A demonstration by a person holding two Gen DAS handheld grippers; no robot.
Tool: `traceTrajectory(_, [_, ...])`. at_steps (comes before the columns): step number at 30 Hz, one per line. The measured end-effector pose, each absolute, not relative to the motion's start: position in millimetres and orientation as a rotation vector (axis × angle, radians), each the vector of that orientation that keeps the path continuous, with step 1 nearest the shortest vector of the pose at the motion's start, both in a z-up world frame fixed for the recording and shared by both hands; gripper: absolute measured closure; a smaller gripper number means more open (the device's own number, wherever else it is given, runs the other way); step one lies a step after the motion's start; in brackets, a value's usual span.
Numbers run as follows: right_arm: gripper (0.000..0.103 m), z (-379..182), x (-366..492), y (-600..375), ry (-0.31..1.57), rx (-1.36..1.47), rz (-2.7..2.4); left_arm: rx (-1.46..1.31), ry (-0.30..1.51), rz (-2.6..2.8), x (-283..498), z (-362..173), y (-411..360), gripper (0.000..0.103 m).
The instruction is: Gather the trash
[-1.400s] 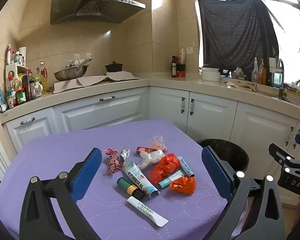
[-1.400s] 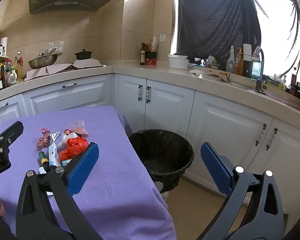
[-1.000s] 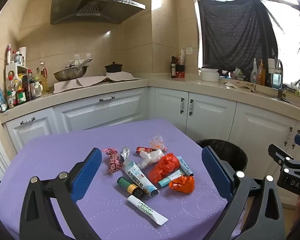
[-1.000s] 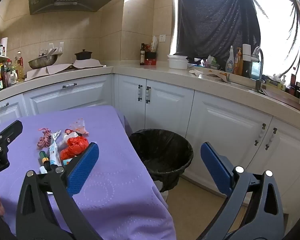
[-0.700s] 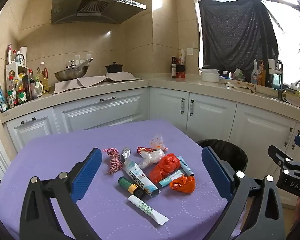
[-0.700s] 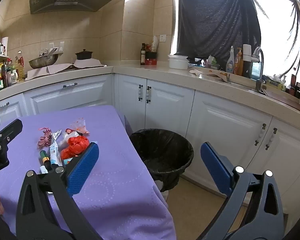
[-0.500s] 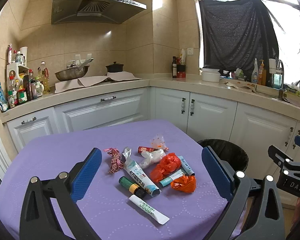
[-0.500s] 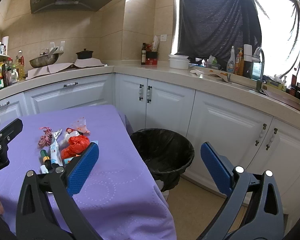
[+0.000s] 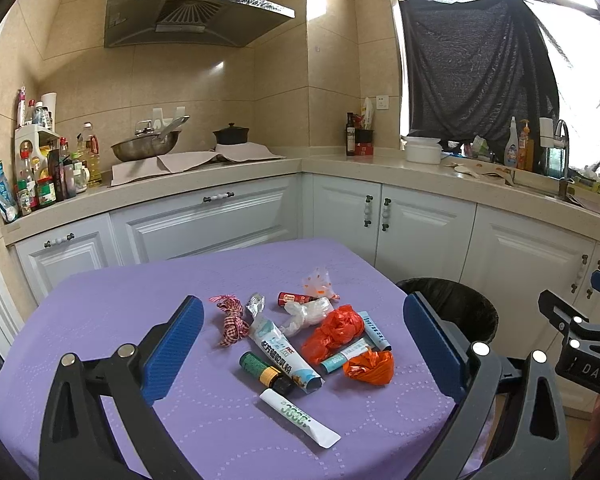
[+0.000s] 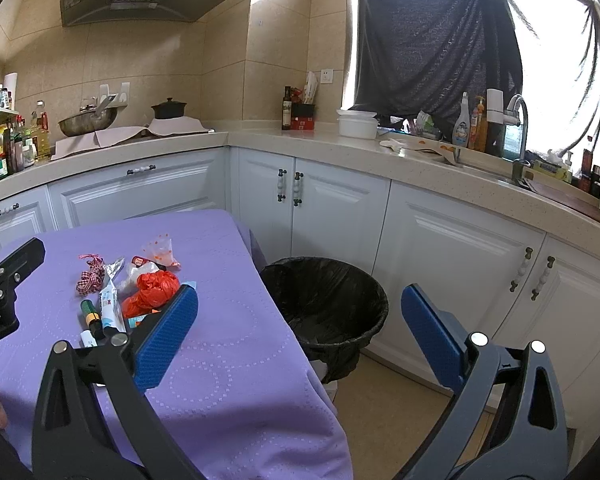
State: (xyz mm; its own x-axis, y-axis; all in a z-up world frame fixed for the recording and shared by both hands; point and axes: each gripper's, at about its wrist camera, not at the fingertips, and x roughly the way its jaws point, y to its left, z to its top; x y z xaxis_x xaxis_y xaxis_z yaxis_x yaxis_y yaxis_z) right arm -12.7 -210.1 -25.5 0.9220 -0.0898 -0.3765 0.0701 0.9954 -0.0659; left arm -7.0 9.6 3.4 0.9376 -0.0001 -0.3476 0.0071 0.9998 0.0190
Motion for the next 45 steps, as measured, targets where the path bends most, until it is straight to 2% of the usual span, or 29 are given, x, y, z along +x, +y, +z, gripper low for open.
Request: traceTrajectory(45, [0.004, -26.0, -13.1, -208.5, 0.388, -0.053, -0.082, 0.021, 0.353, 0.000, -8.6, 2.0, 9.8, 0.006])
